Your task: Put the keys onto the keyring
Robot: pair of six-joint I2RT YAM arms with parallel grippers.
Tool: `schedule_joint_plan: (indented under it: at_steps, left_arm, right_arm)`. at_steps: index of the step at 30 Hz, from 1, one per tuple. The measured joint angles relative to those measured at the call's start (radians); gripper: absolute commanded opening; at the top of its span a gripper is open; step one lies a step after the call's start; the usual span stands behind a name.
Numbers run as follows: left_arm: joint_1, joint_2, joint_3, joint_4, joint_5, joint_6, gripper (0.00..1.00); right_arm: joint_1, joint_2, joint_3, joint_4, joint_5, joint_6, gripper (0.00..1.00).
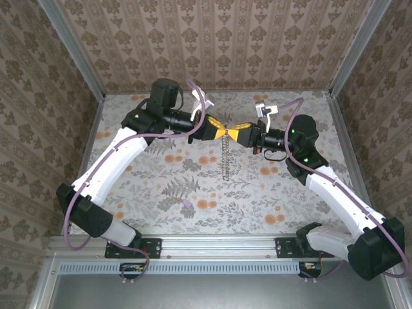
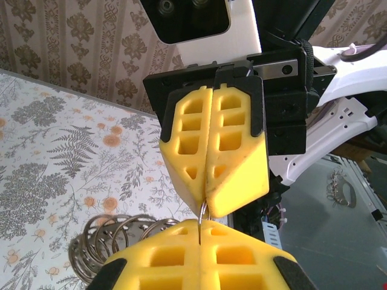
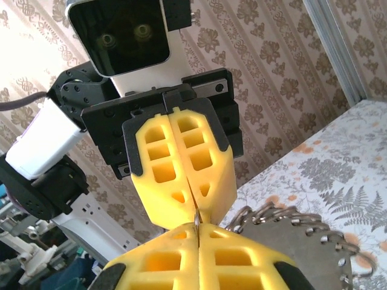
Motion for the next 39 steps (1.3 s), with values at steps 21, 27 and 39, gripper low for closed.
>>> schedule_joint_plan:
  at_steps: [21,27,39]
  left_arm:
    - [0.056,-0.172,-0.192,0.358,-0.226,-0.287,0.54]
    - [0.056,-0.2,-0.296,0.561,-0.272,-0.464,0.54]
    - [0.031,-0.195,-0.311,0.758,-0.255,-0.617,0.46]
  right_arm:
    - [0.0,-0.001,-0.028,0.159,0.151,-0.021,0.0]
    - [0.0,-0.017,-0.046,0.286,0.233,0.009,0.0]
    - [0.018,0.033,-0.047,0.548,0.335,0.13,0.0]
